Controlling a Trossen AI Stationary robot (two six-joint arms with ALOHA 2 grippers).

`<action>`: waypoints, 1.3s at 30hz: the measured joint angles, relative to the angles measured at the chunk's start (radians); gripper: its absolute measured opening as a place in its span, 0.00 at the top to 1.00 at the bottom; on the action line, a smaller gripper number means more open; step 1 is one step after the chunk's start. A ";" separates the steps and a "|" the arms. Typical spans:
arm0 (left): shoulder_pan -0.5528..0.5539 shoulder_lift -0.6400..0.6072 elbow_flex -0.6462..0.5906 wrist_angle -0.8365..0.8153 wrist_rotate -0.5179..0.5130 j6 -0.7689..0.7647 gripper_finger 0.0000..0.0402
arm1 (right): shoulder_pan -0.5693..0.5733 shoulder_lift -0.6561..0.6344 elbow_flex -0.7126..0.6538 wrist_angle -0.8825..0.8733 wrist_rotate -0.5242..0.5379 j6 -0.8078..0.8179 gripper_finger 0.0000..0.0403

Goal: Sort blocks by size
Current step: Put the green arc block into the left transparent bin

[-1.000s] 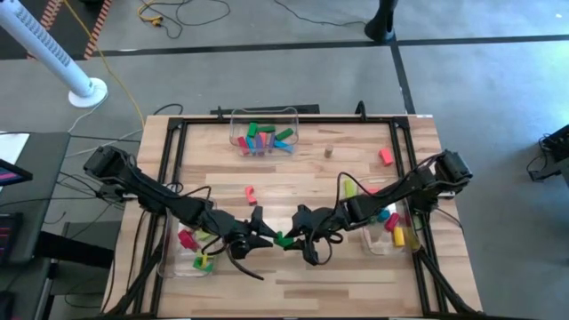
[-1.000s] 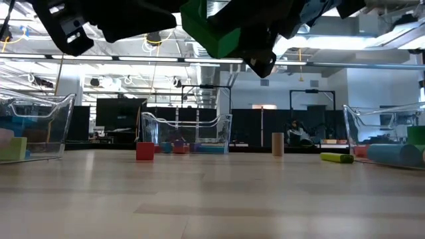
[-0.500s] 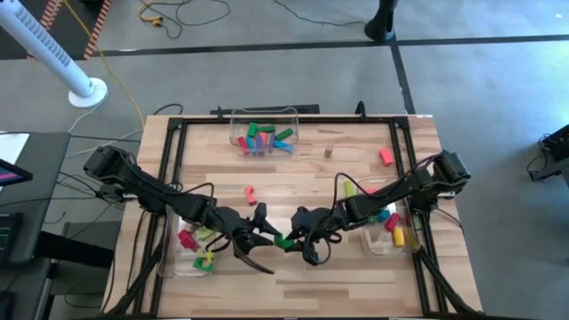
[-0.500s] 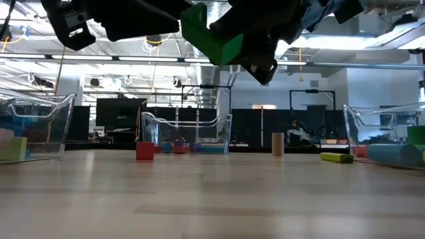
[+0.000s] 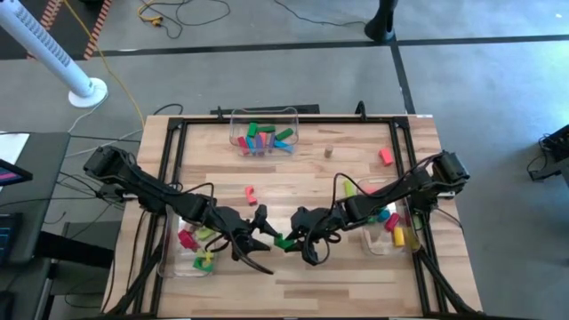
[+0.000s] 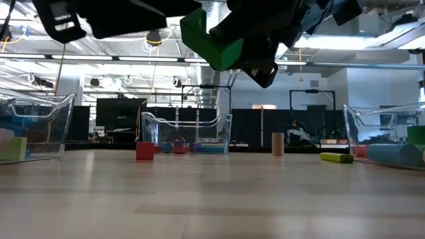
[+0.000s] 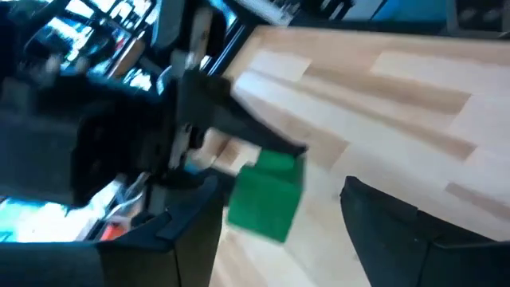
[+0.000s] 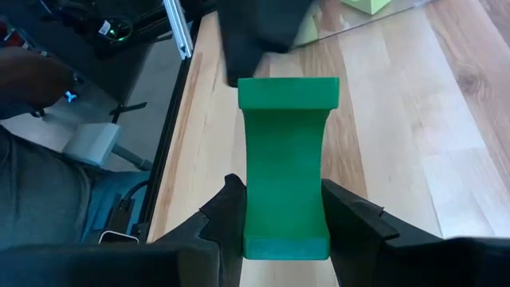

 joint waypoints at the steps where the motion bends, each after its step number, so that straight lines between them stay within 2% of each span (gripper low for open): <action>1: 0.000 0.000 0.000 0.001 0.021 0.000 0.39 | 0.000 0.000 0.000 0.000 -0.003 0.001 0.59; 7: 0.000 0.001 0.000 0.010 0.042 0.018 0.39 | -0.012 0.001 0.011 0.009 -0.021 -0.002 0.59; 11: 0.000 0.001 0.002 0.030 0.038 0.036 0.39 | -0.026 0.057 0.062 0.010 -0.092 -0.005 0.59; 13: 0.002 0.001 0.001 0.023 0.040 0.040 0.39 | -0.030 0.102 0.109 -0.018 -0.122 -0.022 0.59; 19: 0.006 0.001 0.001 -0.019 0.064 -0.003 0.39 | -0.034 0.149 0.213 -0.161 -0.121 -0.080 0.59; 25: 0.006 0.002 0.000 -0.079 0.061 -0.028 0.39 | -0.033 0.134 0.220 -0.166 -0.119 -0.084 0.59; 34: 0.006 0.002 0.000 -0.069 0.072 -0.022 0.40 | -0.030 0.134 0.219 -0.172 -0.119 -0.087 0.59; 39: 0.003 0.002 0.000 -0.069 0.070 0.023 0.46 | -0.030 0.134 0.219 -0.160 -0.119 -0.087 0.59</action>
